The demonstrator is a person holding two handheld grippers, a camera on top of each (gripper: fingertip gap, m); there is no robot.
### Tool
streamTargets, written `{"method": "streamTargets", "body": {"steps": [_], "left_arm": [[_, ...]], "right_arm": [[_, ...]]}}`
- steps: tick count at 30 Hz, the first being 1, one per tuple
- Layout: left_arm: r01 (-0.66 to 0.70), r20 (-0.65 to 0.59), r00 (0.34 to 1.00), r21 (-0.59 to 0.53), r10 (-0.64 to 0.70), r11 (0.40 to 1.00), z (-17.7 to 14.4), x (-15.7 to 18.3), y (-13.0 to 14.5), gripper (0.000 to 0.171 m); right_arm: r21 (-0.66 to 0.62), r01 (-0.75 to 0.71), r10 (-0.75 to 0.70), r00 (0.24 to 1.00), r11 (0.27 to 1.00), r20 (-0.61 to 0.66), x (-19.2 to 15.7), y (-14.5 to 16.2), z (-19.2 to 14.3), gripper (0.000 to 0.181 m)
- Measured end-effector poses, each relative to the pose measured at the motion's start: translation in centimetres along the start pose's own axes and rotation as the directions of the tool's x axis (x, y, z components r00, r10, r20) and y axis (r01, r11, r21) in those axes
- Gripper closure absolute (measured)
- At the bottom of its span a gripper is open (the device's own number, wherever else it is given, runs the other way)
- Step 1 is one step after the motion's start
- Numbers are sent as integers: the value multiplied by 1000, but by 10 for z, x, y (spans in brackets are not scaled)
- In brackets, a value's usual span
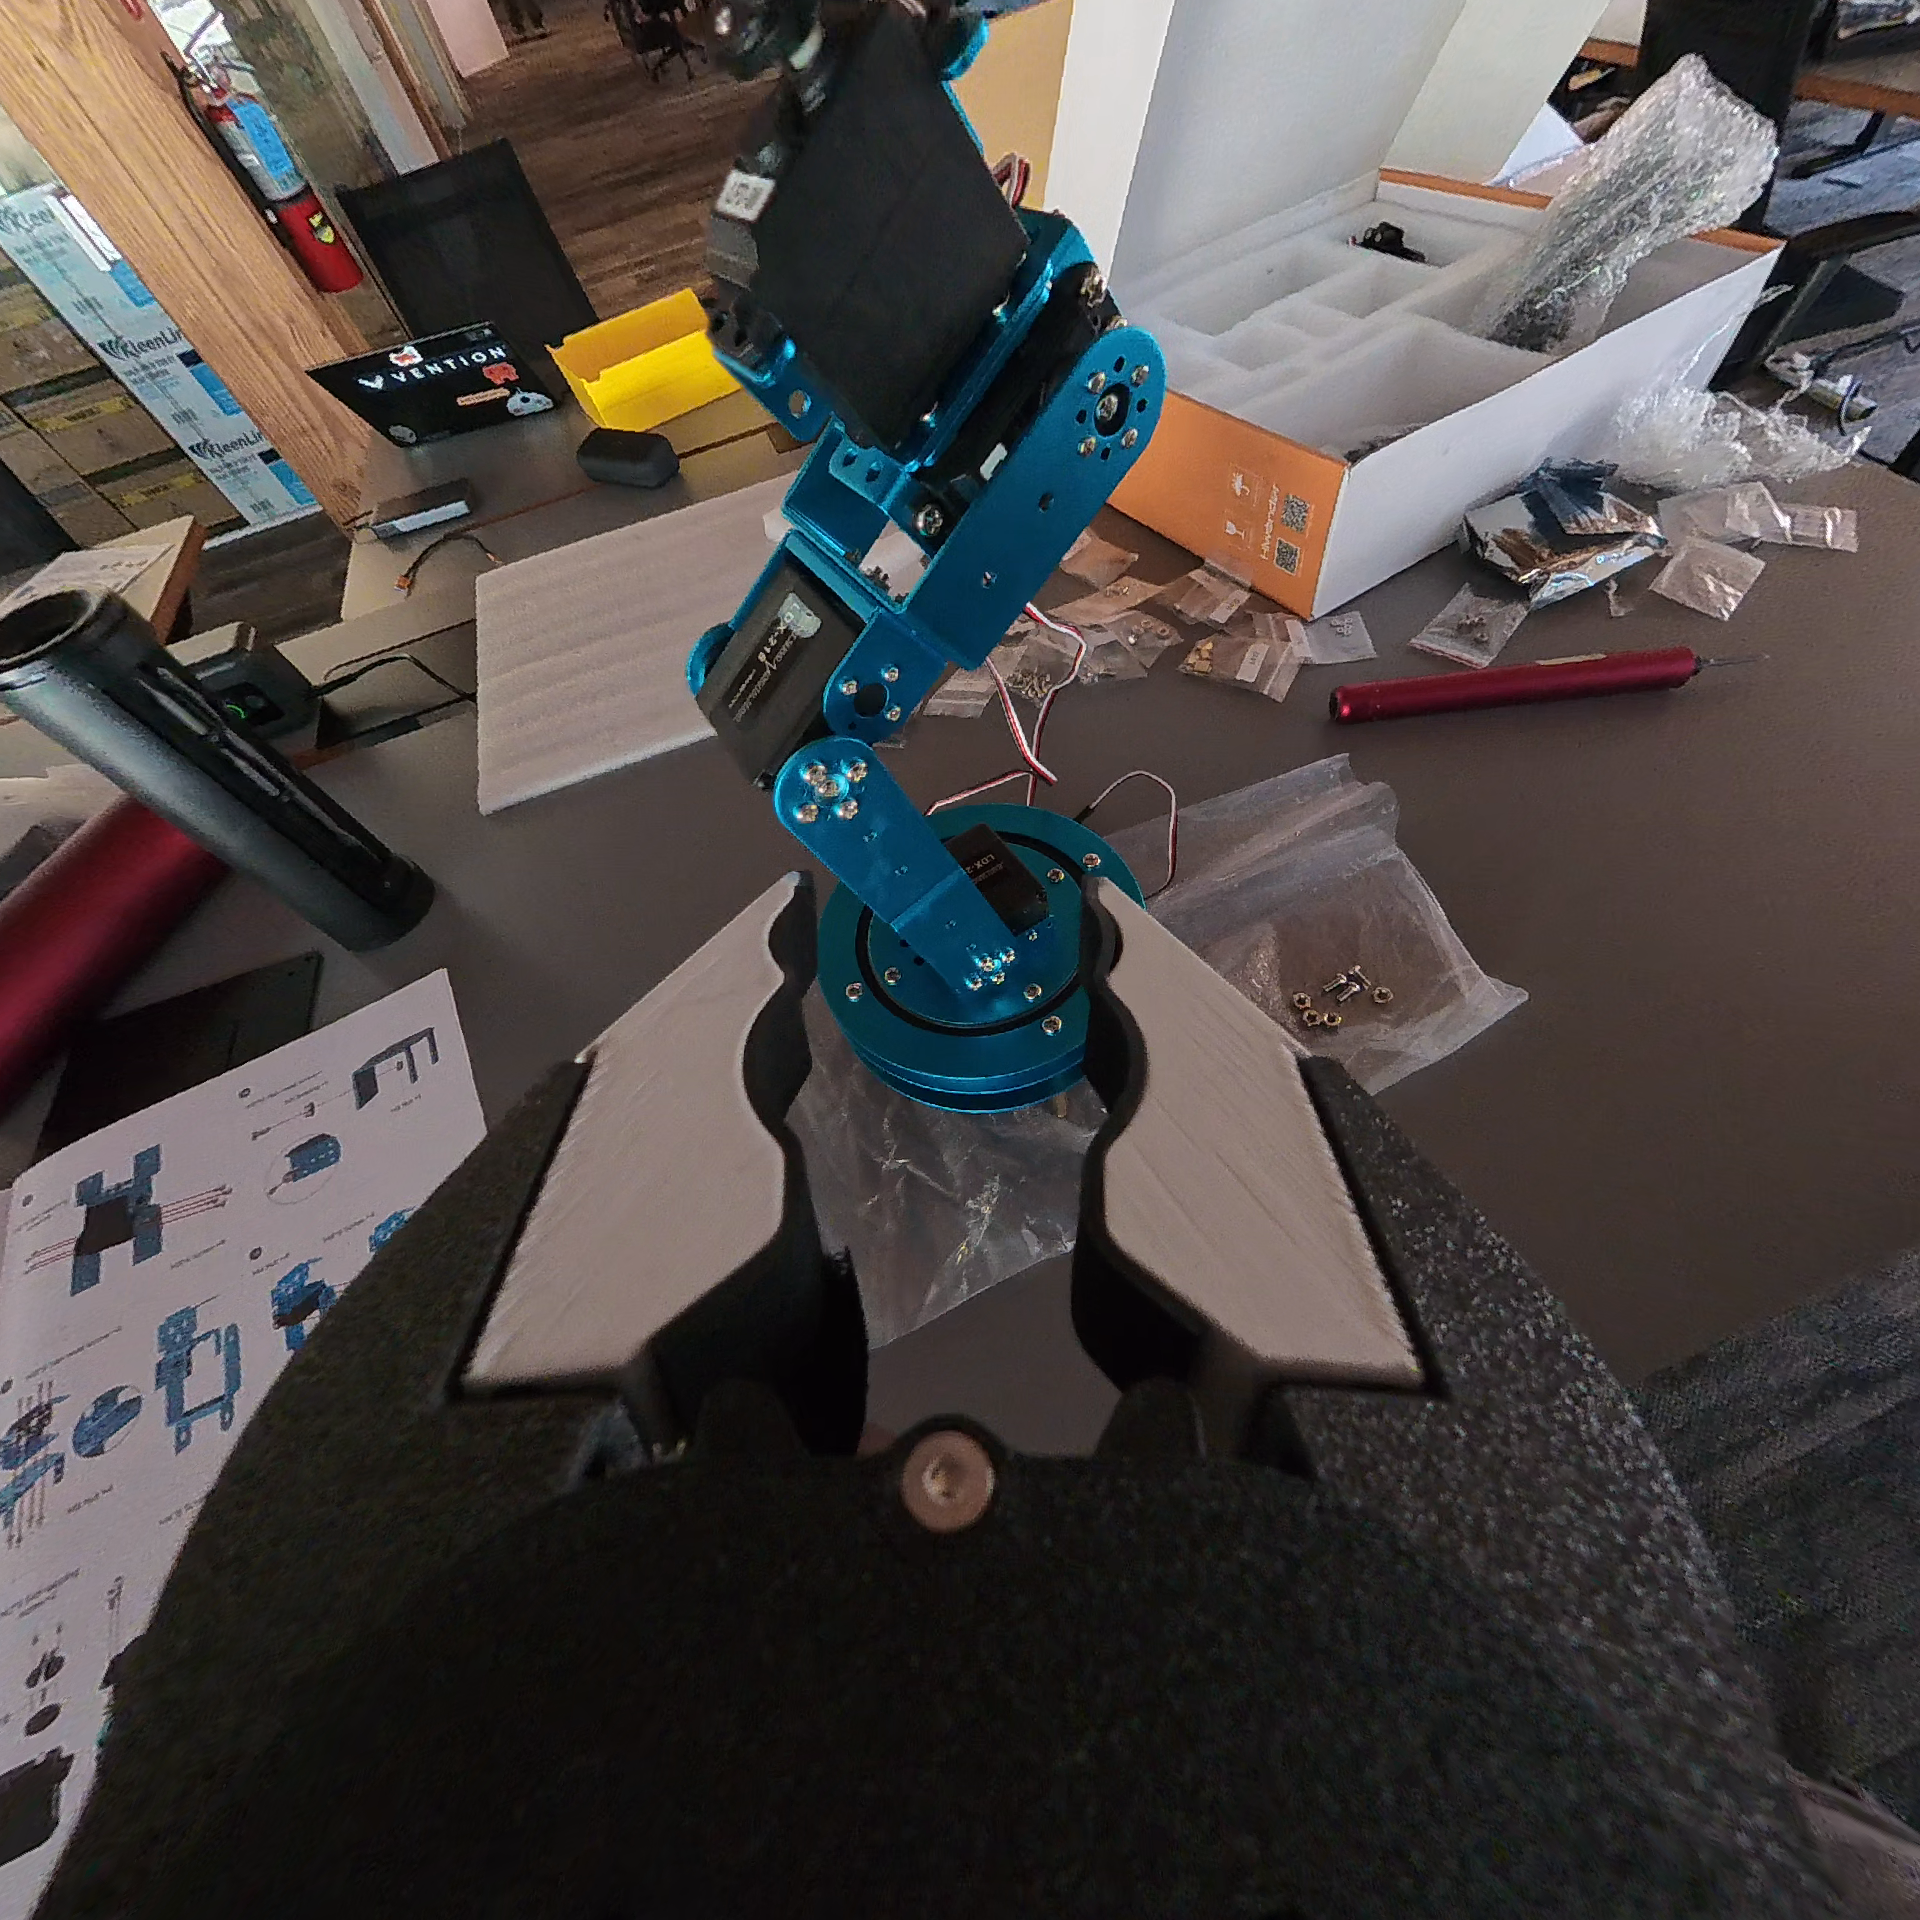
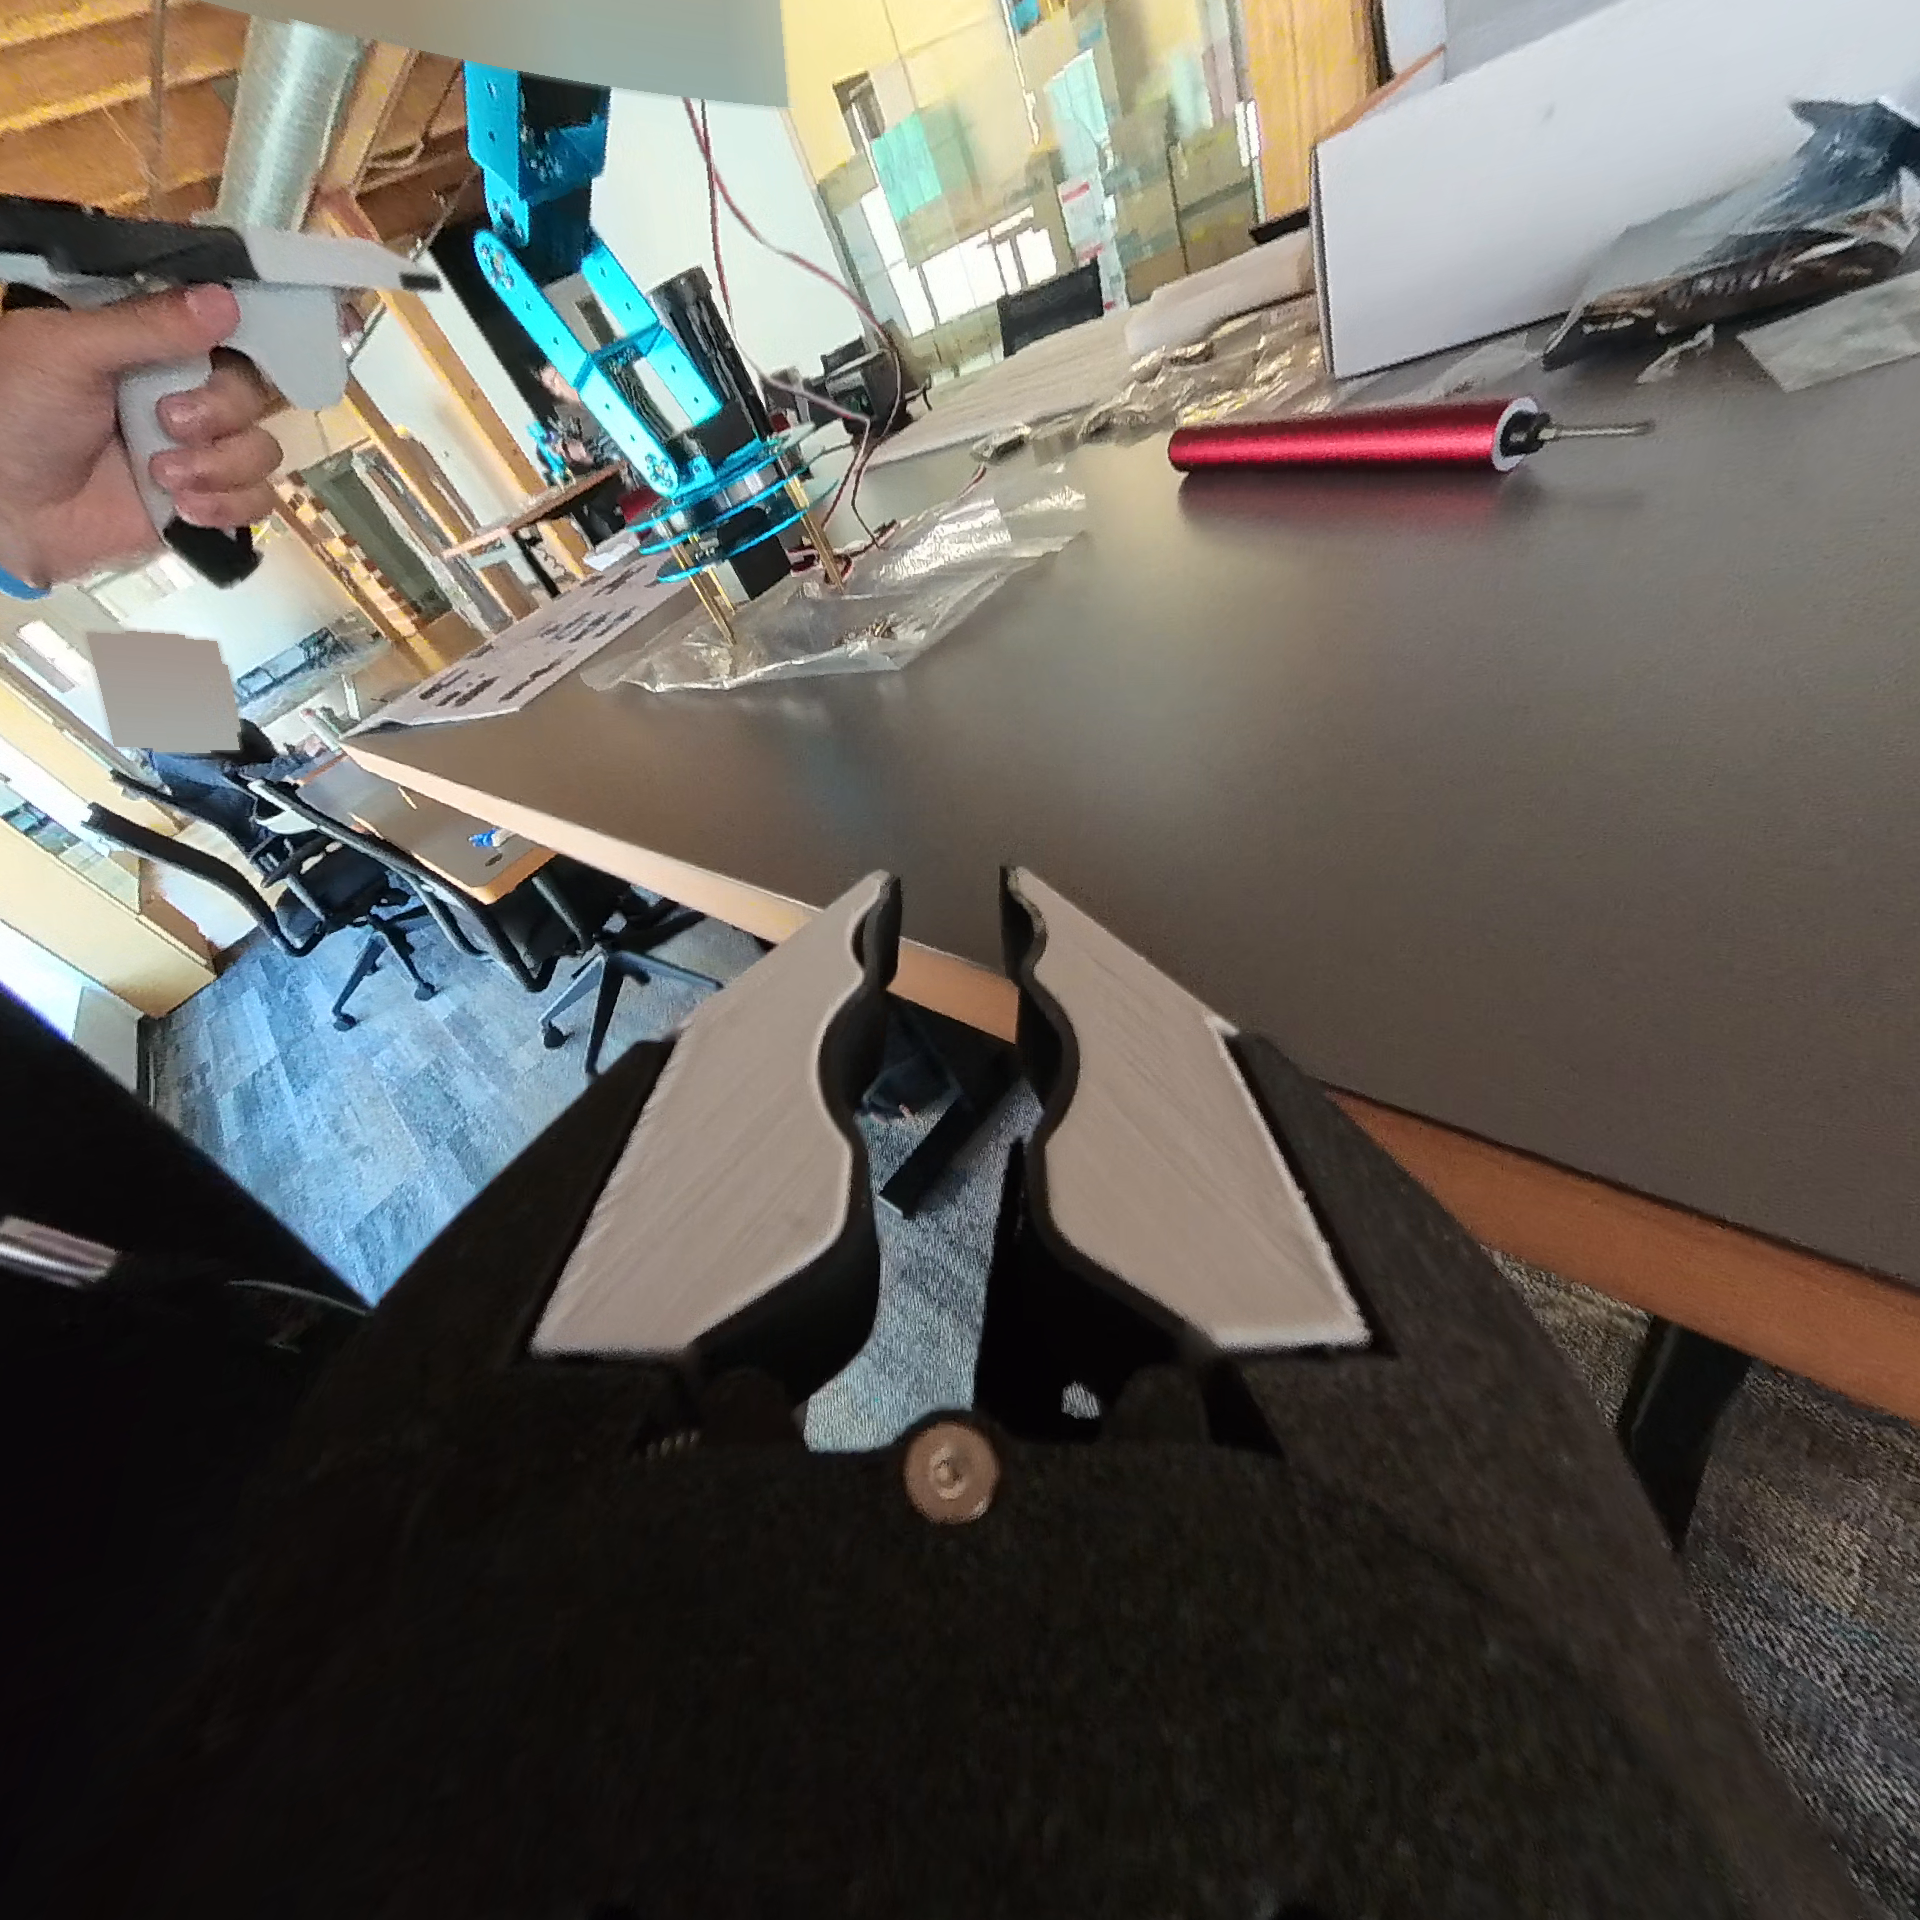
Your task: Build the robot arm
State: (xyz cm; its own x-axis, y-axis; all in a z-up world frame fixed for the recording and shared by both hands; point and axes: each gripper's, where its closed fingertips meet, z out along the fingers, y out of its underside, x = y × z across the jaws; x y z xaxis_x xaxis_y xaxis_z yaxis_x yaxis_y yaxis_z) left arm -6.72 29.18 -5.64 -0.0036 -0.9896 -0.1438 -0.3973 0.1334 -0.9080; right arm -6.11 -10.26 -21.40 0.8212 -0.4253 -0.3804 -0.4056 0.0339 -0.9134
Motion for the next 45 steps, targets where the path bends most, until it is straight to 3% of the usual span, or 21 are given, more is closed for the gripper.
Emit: {"method": "streamTargets", "body": {"steps": [4,7,10,14,17,20,24,30,38,42,45], "left_arm": [[9,4,1000,18,-9,1000,-9,-10,-7,121],[40,-18,999,15,-40,999,-14,-16,-12,121],[46,-8,999,27,-46,999,-22,-23,-18,120],[13,-11,1000,37,-13,999,-35,-24,-15,120],[16,-35,999,21,-15,1000,-45,-23,-2,120],[52,-110,993,-5,-53,999,-46,-19,15,121],[94,-236,965,-83,-111,992,-29,-11,46,121],[-25,-377,925,-205,-56,978,5,0,90,121],[-142,-439,898,-252,17,957,34,-11,123,122],[-141,-425,905,-228,31,963,38,-30,117,122],[-112,-425,905,-180,25,977,34,-45,96,122]], "right_arm": [[-69,17,-16,1000,997,16,-3,-10,3,163],[-100,48,-42,997,994,69,-12,-37,22,163],[-110,136,-113,976,985,187,-38,-83,61,160],[-136,331,-264,893,934,364,-90,-138,130,156],[-161,316,-207,855,935,476,-117,-166,162,154],[-307,327,-172,882,894,439,-101,-149,180,152],[-513,324,-199,938,795,284,-57,-86,184,153],[-607,189,-113,980,772,161,-68,-18,209,154],[-647,120,-89,993,753,81,-71,8,241,154],[-696,101,-108,994,710,34,-61,19,240,154],[-689,73,-74,997,721,29,-61,12,240,154]]}}
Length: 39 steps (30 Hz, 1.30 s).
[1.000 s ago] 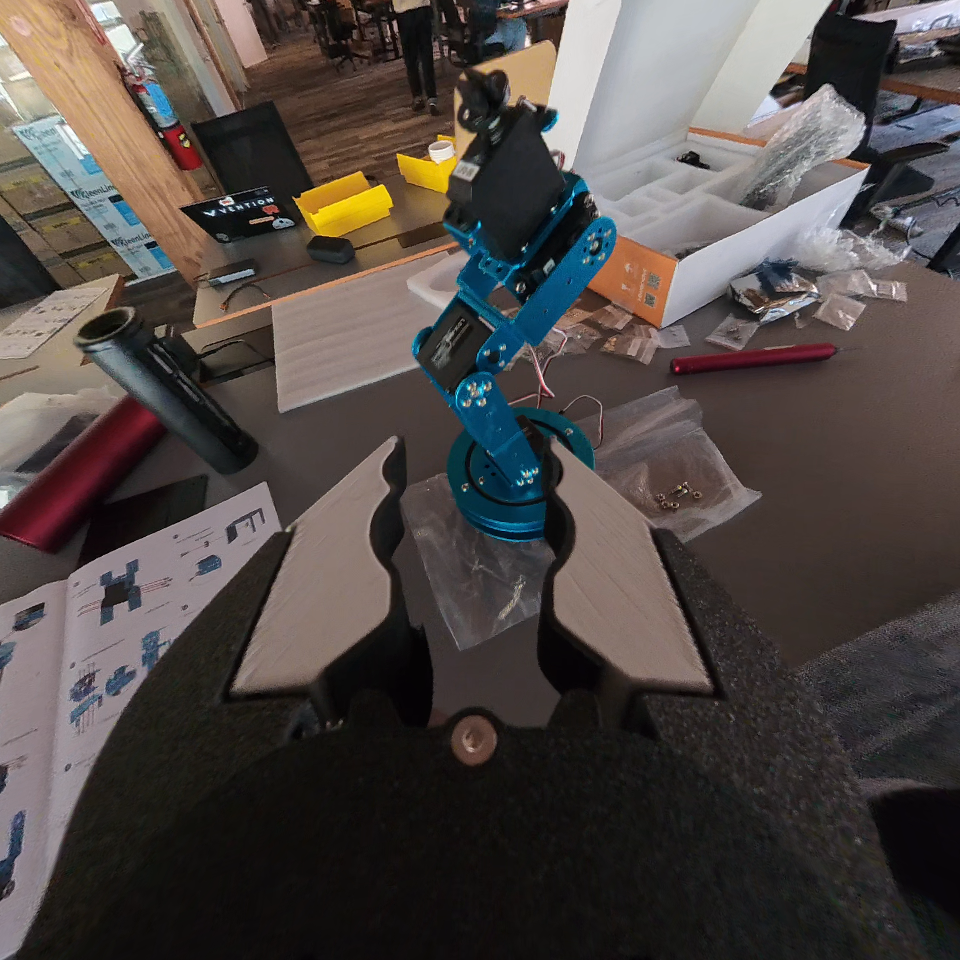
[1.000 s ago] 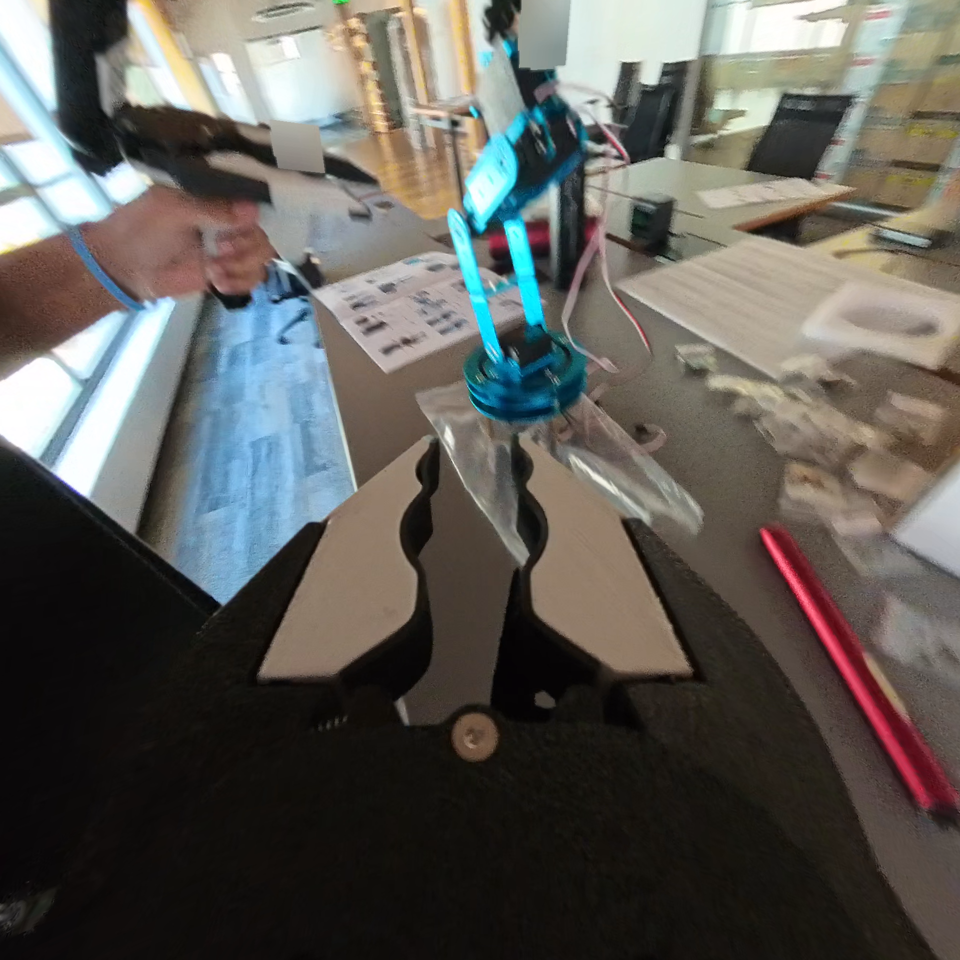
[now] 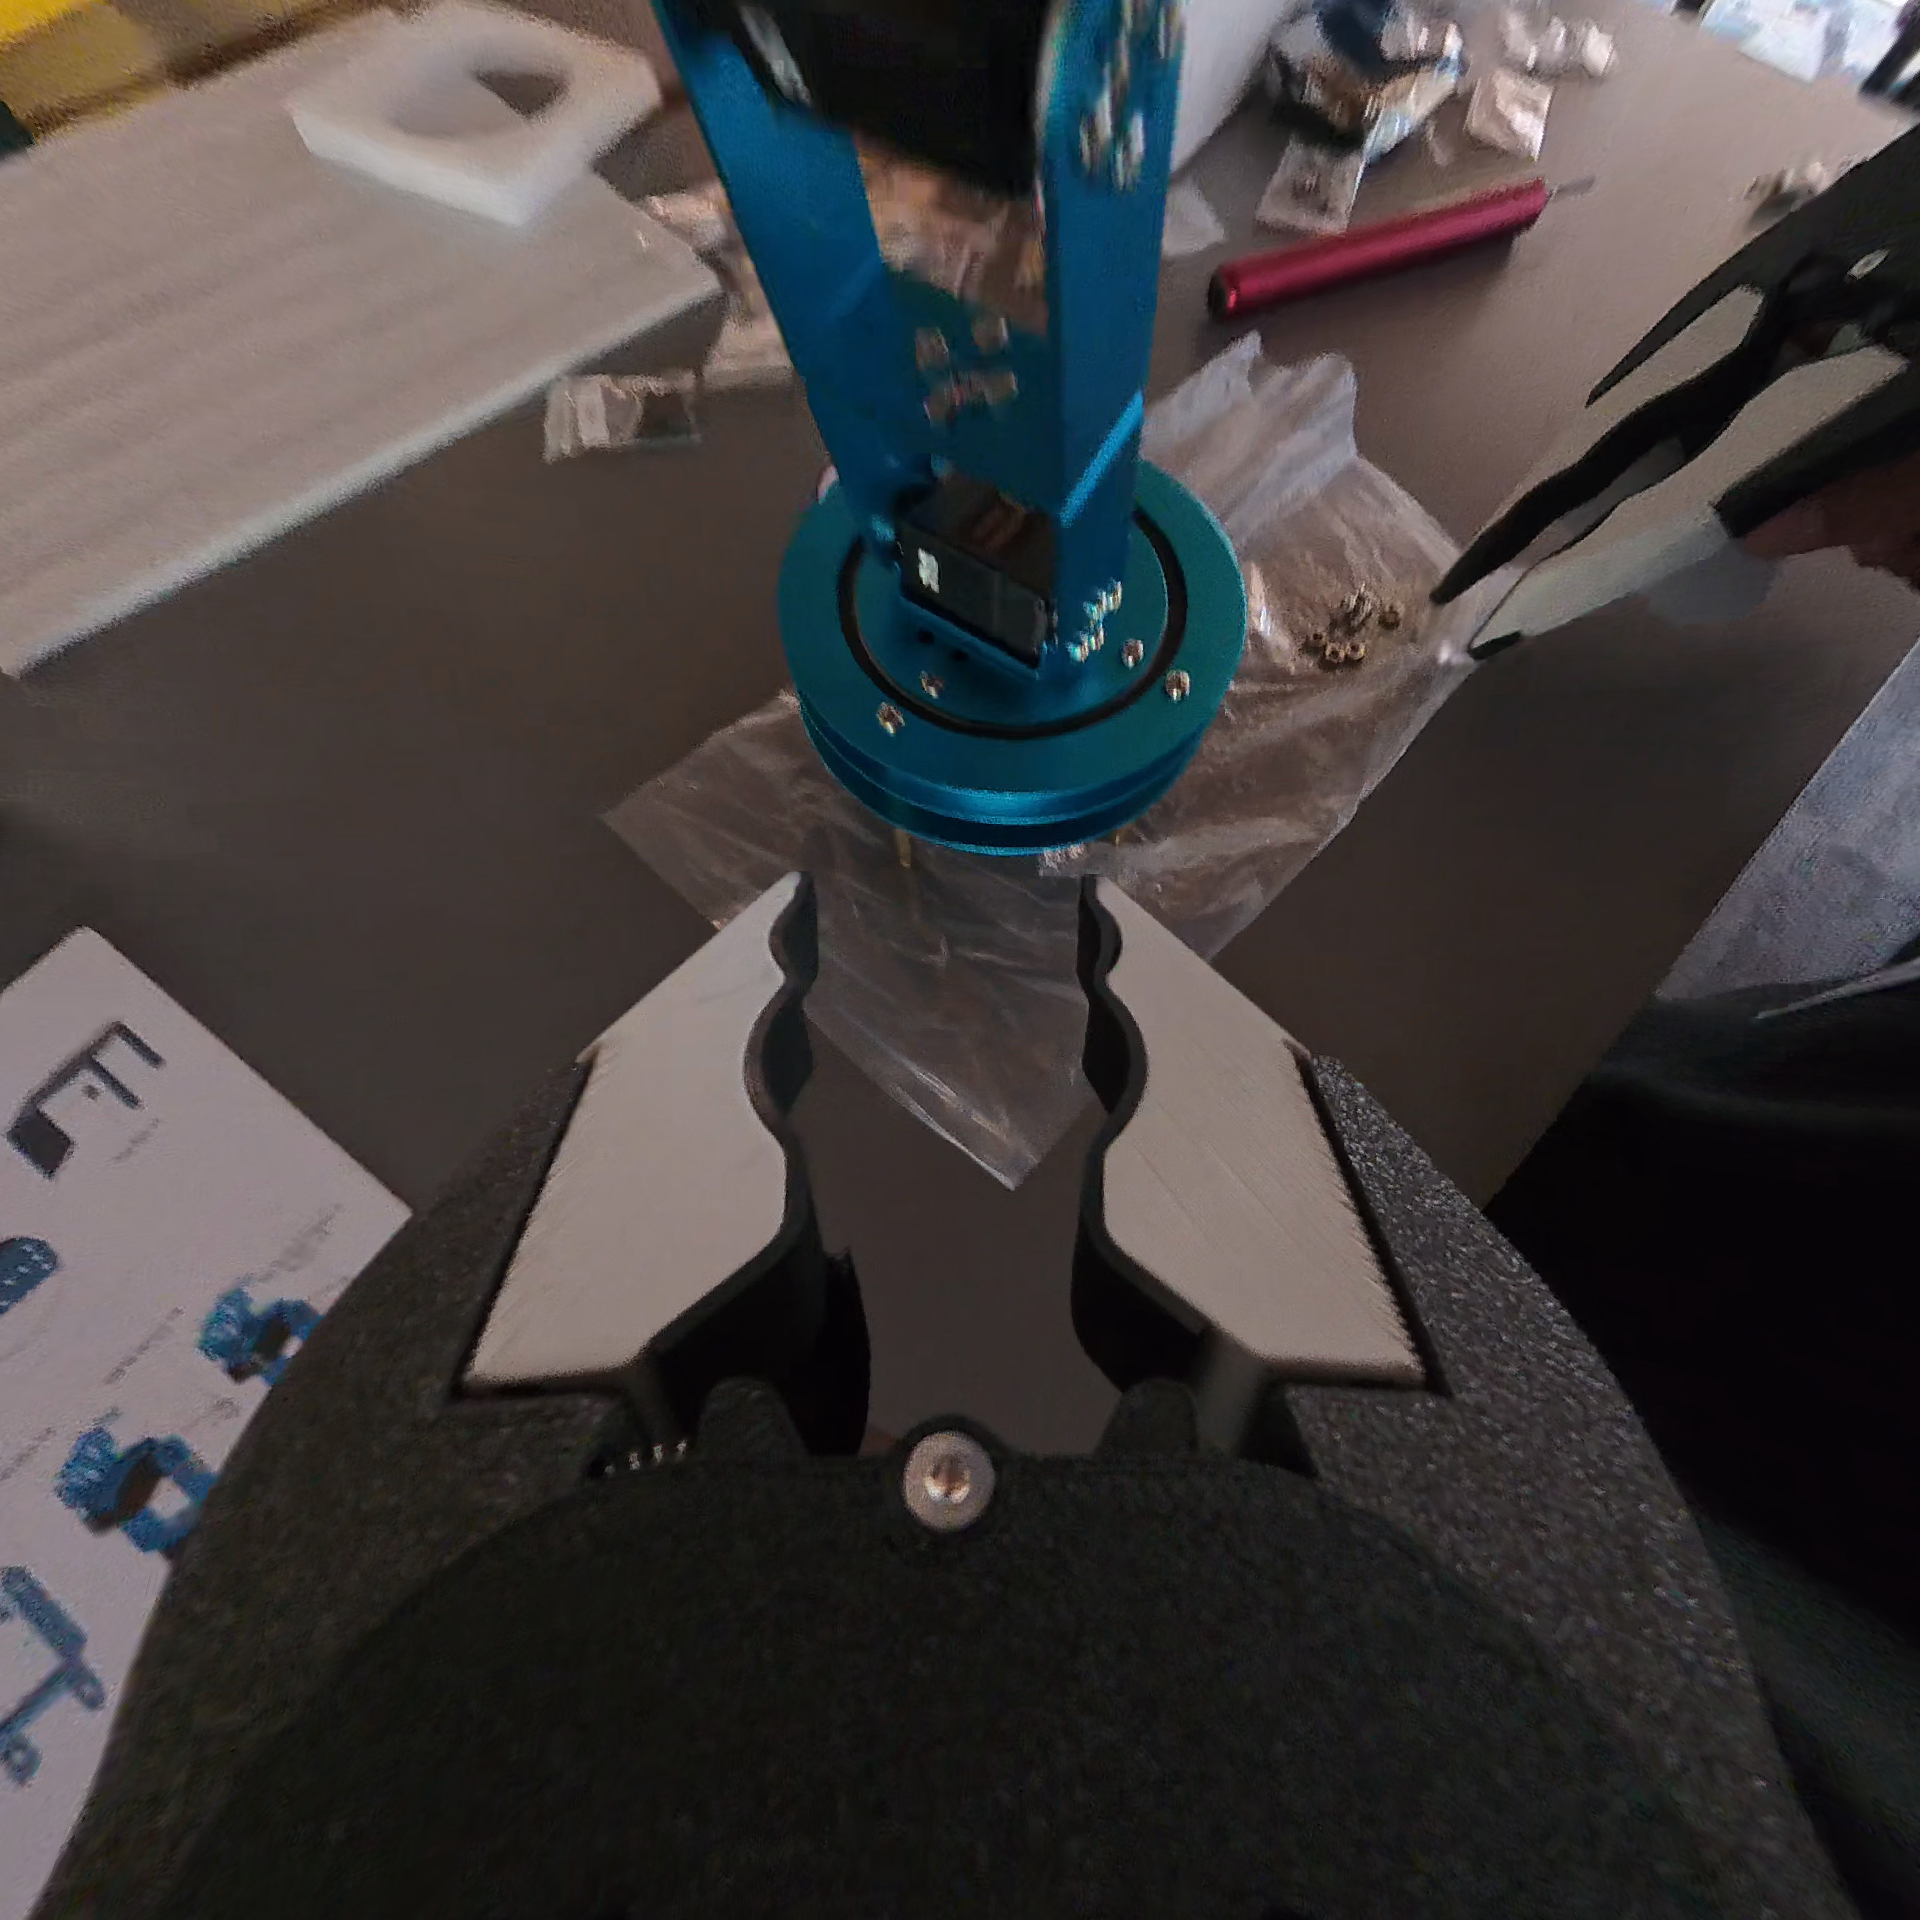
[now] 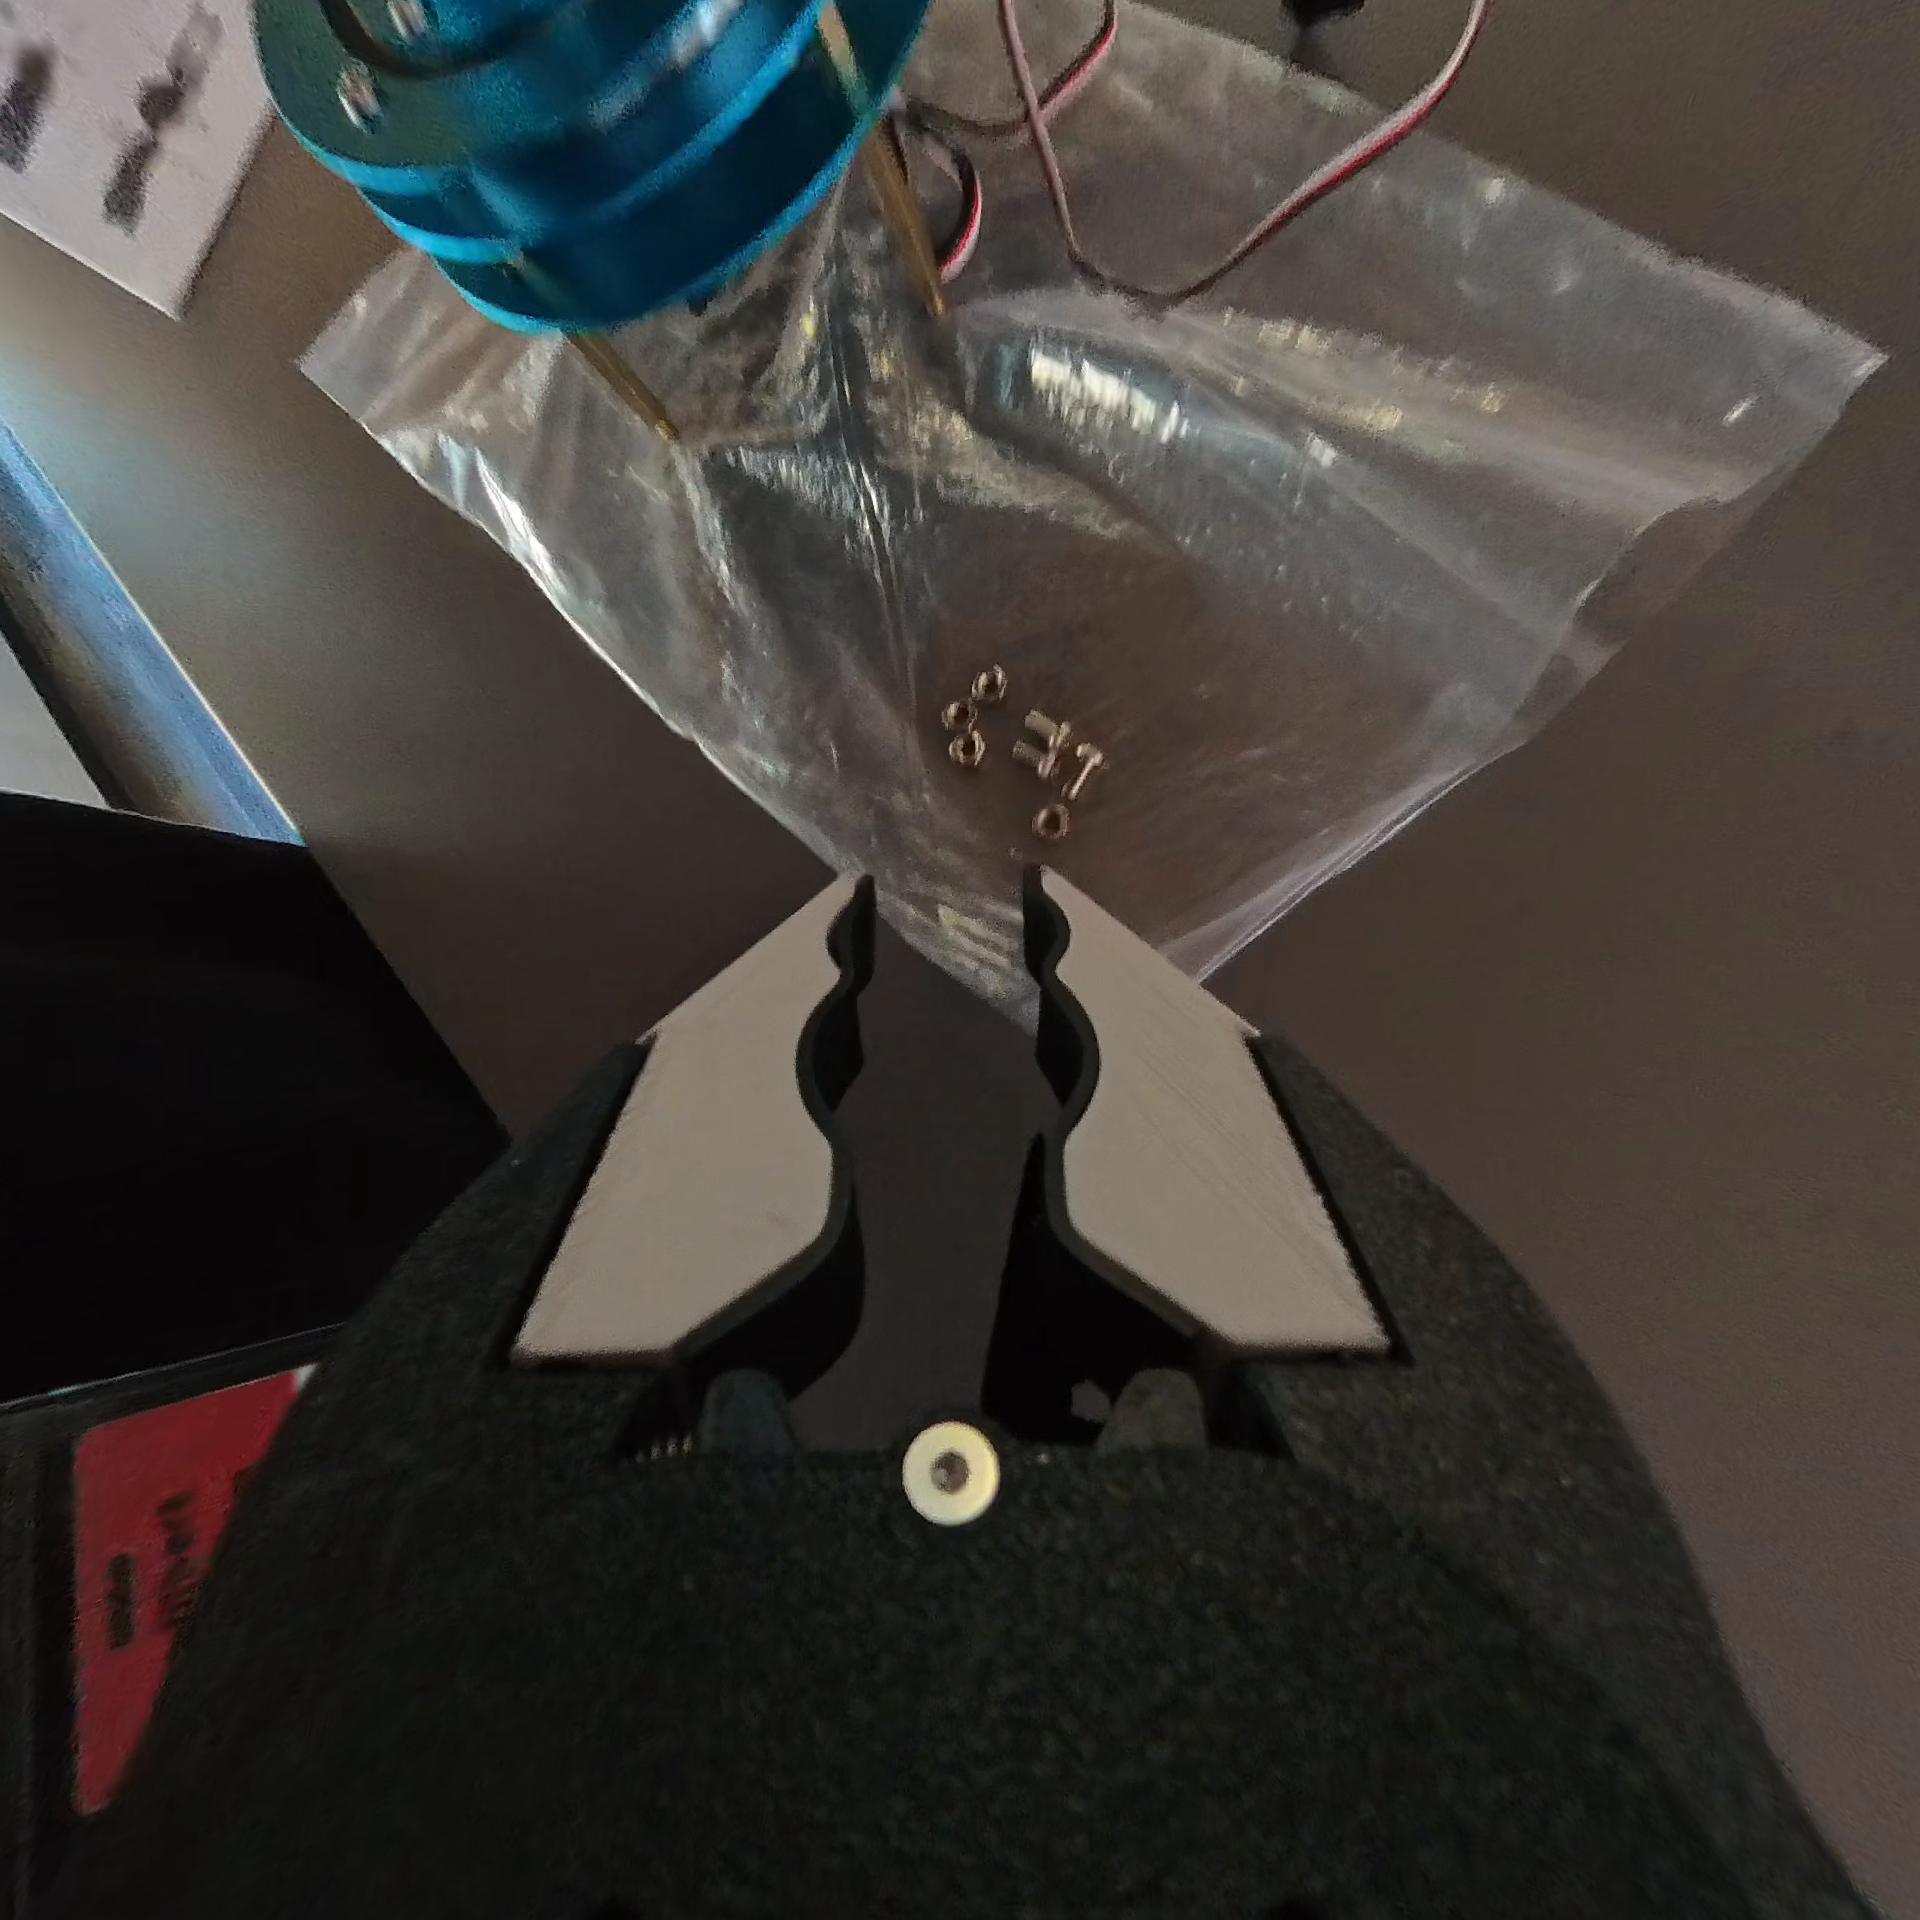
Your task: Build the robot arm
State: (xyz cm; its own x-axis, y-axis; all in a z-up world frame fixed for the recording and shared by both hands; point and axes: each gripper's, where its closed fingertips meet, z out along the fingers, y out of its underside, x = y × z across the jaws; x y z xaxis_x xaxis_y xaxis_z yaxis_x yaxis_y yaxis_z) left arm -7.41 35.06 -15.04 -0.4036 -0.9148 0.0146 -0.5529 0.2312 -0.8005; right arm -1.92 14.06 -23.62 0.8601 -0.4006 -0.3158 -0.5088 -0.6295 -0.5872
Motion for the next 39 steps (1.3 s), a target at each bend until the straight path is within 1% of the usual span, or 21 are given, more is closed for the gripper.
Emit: {"method": "streamTargets", "body": {"steps": [1,3,4,6,7,8,10,12,15,18,20,25,27,35,39], "left_arm": [[-5,-4,1000,29,6,1000,-6,-3,-9,122],[-28,-10,1000,82,29,996,-18,-8,-30,122],[-41,-8,999,106,42,993,-23,-11,-41,122],[-65,-17,997,158,69,985,-34,-11,-62,122],[-76,-23,996,183,81,980,-39,-9,-71,122],[-84,-27,995,212,92,974,-43,-7,-80,121],[-88,-43,994,268,103,959,-51,-1,-94,122],[-82,-42,994,309,99,948,-55,1,-105,122],[-89,-12,995,324,98,942,-54,2,-109,122],[-90,8,996,332,93,939,-50,5,-109,122],[-72,-5,997,343,78,937,-47,10,-109,122],[-38,-34,998,375,55,926,-46,15,-114,122],[-40,-32,998,385,56,922,-48,15,-117,122],[-28,-36,998,440,49,897,-57,17,-133,123],[-11,-59,997,466,44,885,-59,22,-142,124]], "right_arm": [[35,10,-10,1000,999,8,-2,-12,-6,154],[140,62,-70,996,988,52,-17,-55,-29,154],[210,102,-117,991,972,64,-27,-85,-47,154],[382,181,-228,971,906,78,-52,-154,-91,155],[450,213,-285,953,867,100,-67,-185,-111,155],[491,242,-343,931,837,124,-83,-211,-126,155],[522,313,-451,879,793,157,-107,-250,-141,150],[483,395,-514,846,781,140,-115,-272,-137,148],[399,550,-625,776,734,80,-122,-275,-119,150],[357,617,-675,736,702,54,-123,-273,-109,152],[353,621,-684,725,699,78,-126,-272,-109,154],[298,657,-708,699,693,105,-123,-270,-104,162],[286,666,-714,692,689,108,-122,-271,-104,169],[280,666,-717,681,691,148,-122,-271,-106,171],[309,652,-715,677,692,174,-125,-272,-111,171]]}}
